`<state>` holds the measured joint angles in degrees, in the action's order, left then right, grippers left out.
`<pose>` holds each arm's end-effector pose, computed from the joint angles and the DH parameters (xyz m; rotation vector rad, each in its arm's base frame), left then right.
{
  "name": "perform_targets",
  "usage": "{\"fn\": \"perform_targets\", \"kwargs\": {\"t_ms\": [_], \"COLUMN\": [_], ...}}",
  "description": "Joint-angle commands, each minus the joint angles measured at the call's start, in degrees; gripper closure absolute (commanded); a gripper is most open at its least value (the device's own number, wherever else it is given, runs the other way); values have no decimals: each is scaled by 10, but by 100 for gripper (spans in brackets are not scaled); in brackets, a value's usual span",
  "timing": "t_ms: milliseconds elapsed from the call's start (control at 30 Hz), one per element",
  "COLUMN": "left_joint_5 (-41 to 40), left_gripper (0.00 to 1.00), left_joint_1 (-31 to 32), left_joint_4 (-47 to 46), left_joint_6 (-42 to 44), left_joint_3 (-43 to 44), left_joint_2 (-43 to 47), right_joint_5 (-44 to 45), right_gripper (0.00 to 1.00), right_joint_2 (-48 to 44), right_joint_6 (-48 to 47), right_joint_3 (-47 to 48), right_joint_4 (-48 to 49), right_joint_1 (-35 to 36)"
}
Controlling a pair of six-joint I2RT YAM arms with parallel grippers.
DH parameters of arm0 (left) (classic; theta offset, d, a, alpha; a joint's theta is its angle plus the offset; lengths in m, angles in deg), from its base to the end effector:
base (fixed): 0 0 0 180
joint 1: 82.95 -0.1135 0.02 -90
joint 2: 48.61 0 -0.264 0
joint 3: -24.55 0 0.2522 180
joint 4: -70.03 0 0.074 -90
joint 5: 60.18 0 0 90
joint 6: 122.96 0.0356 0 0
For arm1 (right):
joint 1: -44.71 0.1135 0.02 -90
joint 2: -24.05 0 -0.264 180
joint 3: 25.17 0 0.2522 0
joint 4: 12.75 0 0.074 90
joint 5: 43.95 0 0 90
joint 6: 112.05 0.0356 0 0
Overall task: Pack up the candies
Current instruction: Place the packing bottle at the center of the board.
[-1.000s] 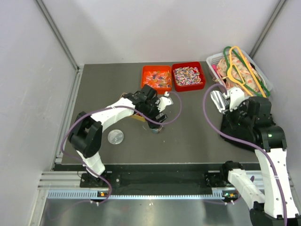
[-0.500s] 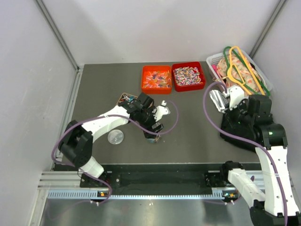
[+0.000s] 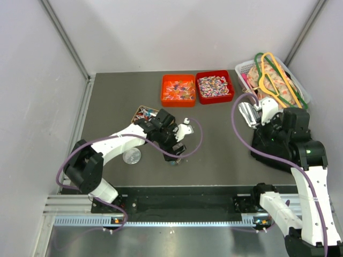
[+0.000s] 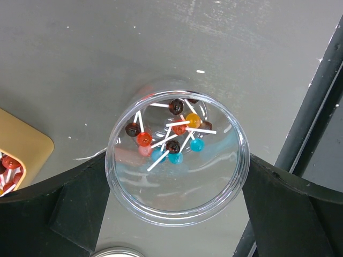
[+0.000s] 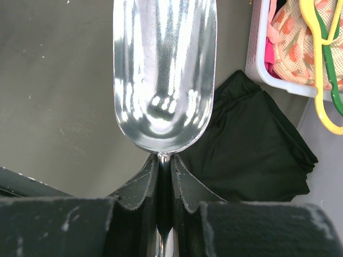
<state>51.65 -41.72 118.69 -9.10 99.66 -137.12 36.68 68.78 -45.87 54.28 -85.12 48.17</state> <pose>0.2234 -0.2134 0.2244 1.5352 2.1689 -0.6057 0.1256 0.0134 0.3763 -0.6093 2.1324 -0.0138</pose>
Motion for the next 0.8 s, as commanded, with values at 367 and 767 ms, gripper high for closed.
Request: {"fn": "perform_targets", "kwargs": {"t_ms": [367, 767], "left_joint_5": [66, 100], "left_gripper": [1, 1], "left_joint_1": [2, 3], "left_joint_4": [8, 25], "left_joint_6": [34, 33], "left_joint_3": [-6, 14], "left_joint_2": [23, -36], "right_joint_5": [-16, -21], "right_gripper": [100, 100], "right_joint_2": [7, 11], "right_joint_6": [5, 5], "right_joint_3": [30, 30], "right_joint_4": [13, 12], "right_joint_1": [-7, -7]}}
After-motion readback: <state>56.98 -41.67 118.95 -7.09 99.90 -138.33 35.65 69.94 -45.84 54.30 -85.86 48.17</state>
